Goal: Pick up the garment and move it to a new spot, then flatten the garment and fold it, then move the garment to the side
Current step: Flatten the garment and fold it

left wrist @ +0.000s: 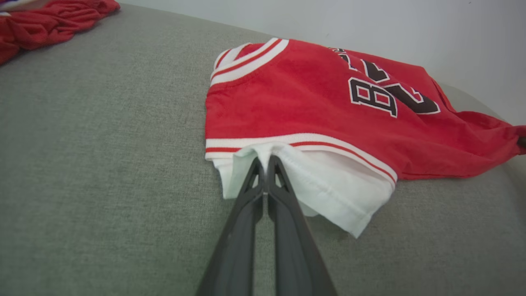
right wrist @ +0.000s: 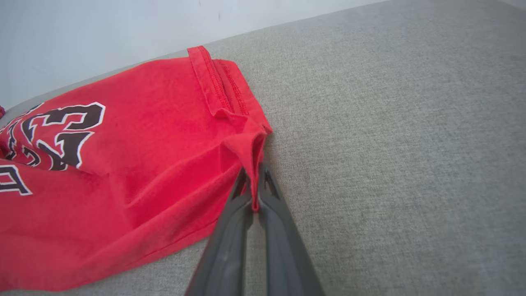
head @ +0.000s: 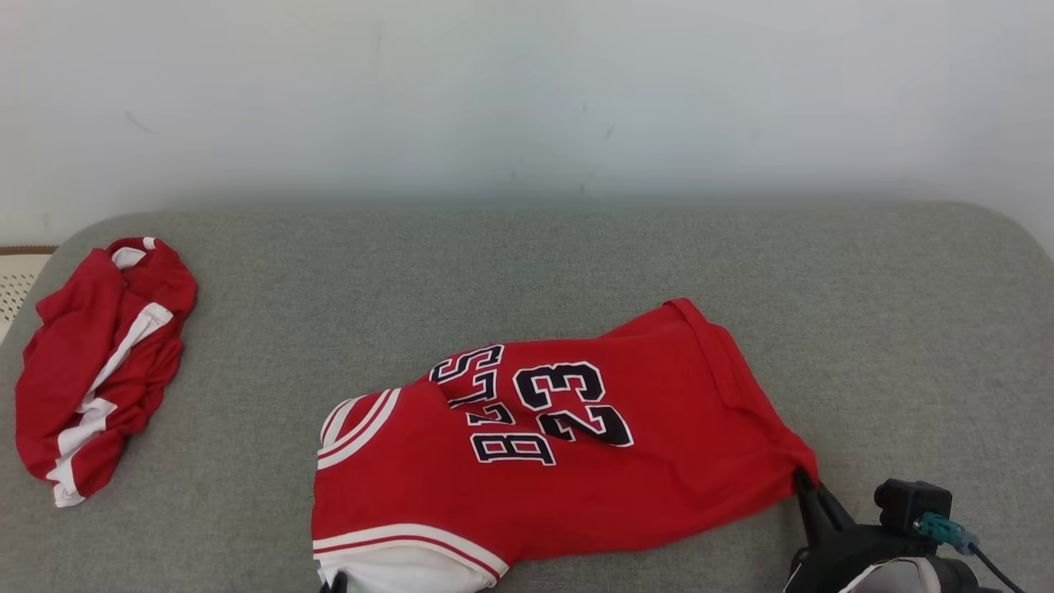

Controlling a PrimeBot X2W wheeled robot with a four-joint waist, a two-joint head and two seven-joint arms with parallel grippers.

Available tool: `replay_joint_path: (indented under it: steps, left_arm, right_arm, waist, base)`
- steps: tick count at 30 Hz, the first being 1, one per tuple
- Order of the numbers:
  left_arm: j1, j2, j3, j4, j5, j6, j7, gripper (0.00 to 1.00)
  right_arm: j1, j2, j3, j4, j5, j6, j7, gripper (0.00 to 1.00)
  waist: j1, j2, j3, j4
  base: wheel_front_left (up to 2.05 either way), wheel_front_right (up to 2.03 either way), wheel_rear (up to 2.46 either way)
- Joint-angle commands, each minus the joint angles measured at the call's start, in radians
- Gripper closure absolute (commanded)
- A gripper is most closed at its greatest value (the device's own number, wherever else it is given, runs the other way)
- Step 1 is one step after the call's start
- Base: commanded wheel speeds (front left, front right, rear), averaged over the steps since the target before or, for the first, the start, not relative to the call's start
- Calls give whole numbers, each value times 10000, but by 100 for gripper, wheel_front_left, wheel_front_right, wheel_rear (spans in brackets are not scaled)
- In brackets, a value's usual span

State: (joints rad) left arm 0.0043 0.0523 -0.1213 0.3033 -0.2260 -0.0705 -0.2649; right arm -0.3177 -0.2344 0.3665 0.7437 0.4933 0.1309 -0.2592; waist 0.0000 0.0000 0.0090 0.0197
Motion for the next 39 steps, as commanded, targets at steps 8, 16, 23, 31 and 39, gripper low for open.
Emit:
replay_joint_path:
  steps: [8,16,23,31,39]
  left_arm:
    - [-1153,638,105,-1610,526,-333,-17,100]
    - [-5311,2237,-653,-1601,416,-576,895,100]
    - [-9755,3673,-2154,-959,-800,-587,1785,100]
    - [-14431,4391,-3470,1058,-1908,-591,2089,100]
    - [-17712,4274,-4064,2901,-1851,-592,1962,100]
  right_arm:
    - [-241,-717,825,-2872,1686,-3,571,100]
    - [-3265,-912,1011,-3940,2606,-3,1661,100]
    - [-7193,-573,988,-2544,3115,-3,2229,100]
    - [-11306,5,465,115,3513,-3,2230,100]
    - [-14102,652,317,2449,3037,-3,1361,100]
  waist:
    - [0,0,503,-248]
    - [0,0,1834,-911]
    - [0,0,3245,-1265]
    - [0,0,4251,-1625]
    - [0,0,4075,-2239]
  base:
    - [0,0,0]
    - [0,0,0]
    - [0,0,0]
    - [0,0,0]
    - [0,0,0]
